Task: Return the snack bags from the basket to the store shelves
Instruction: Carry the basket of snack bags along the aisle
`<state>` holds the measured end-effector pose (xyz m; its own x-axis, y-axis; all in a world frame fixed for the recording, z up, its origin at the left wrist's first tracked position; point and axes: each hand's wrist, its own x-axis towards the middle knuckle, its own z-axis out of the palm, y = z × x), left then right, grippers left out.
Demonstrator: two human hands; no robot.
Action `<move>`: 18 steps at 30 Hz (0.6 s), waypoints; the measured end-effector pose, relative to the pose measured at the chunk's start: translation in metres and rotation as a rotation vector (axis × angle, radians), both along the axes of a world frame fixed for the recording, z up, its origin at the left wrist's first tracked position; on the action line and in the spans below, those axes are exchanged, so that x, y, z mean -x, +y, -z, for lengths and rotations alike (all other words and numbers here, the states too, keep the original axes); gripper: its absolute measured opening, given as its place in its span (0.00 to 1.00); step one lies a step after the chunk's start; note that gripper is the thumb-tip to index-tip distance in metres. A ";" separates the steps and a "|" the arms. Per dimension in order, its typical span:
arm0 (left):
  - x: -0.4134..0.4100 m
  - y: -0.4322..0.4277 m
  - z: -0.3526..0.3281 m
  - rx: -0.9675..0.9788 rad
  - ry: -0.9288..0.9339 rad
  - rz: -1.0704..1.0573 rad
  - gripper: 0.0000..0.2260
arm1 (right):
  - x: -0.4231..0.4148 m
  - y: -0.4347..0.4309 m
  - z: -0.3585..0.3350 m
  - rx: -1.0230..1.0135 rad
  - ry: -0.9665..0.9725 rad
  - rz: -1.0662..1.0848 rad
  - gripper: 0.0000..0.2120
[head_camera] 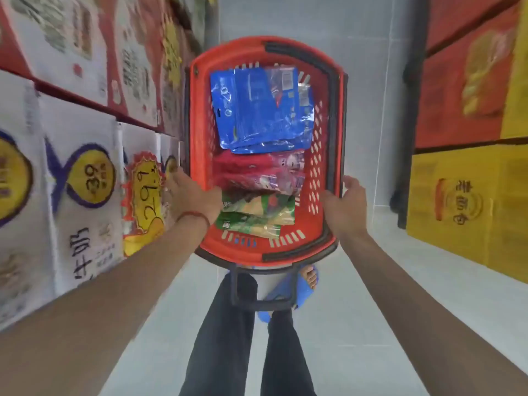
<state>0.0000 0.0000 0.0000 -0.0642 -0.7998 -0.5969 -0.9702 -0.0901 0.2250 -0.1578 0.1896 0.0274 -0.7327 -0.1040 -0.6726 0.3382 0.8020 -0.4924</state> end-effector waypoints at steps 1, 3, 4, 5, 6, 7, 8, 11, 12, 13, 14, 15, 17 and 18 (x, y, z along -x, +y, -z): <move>0.003 -0.006 0.011 0.010 -0.016 -0.002 0.40 | 0.003 -0.004 0.010 -0.020 -0.005 0.010 0.17; 0.009 -0.017 0.028 -0.013 -0.020 -0.037 0.41 | 0.011 -0.012 0.023 -0.039 -0.041 0.073 0.26; 0.013 -0.023 0.038 -0.035 0.001 -0.072 0.39 | 0.015 -0.016 0.031 -0.039 -0.055 0.125 0.27; 0.015 -0.025 0.045 -0.042 0.030 -0.120 0.36 | 0.017 -0.017 0.036 -0.032 -0.071 0.173 0.26; 0.017 -0.029 0.053 -0.036 0.058 -0.162 0.32 | 0.021 -0.019 0.045 -0.027 -0.079 0.218 0.24; 0.019 -0.032 0.059 -0.015 0.078 -0.199 0.30 | 0.024 -0.021 0.051 -0.022 -0.081 0.250 0.23; 0.022 -0.035 0.061 0.018 0.085 -0.233 0.29 | 0.027 -0.023 0.055 -0.024 -0.079 0.269 0.22; 0.027 -0.043 0.066 0.041 0.112 -0.340 0.29 | 0.038 -0.027 0.064 -0.032 -0.123 0.329 0.20; 0.029 -0.044 0.065 0.023 0.106 -0.370 0.30 | 0.042 -0.028 0.065 -0.043 -0.149 0.353 0.19; 0.029 -0.047 0.063 -0.004 0.090 -0.388 0.31 | 0.045 -0.029 0.064 -0.052 -0.177 0.371 0.17; 0.028 -0.049 0.060 -0.032 0.073 -0.395 0.32 | 0.047 -0.029 0.064 -0.062 -0.201 0.381 0.16; 0.028 -0.051 0.057 -0.064 0.066 -0.383 0.31 | 0.049 -0.030 0.063 -0.073 -0.224 0.385 0.16; 0.032 -0.056 0.052 -0.127 0.079 -0.313 0.27 | 0.052 -0.030 0.062 -0.084 -0.253 0.404 0.18; 0.035 -0.056 0.049 -0.142 0.093 -0.286 0.26 | 0.054 -0.029 0.061 -0.078 -0.258 0.424 0.19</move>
<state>-0.0347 -0.0562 -0.0490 0.0914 -0.7027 -0.7056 -0.8768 -0.3927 0.2776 -0.2116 0.1603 -0.0334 -0.5081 0.2247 -0.8315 0.7450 0.5990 -0.2933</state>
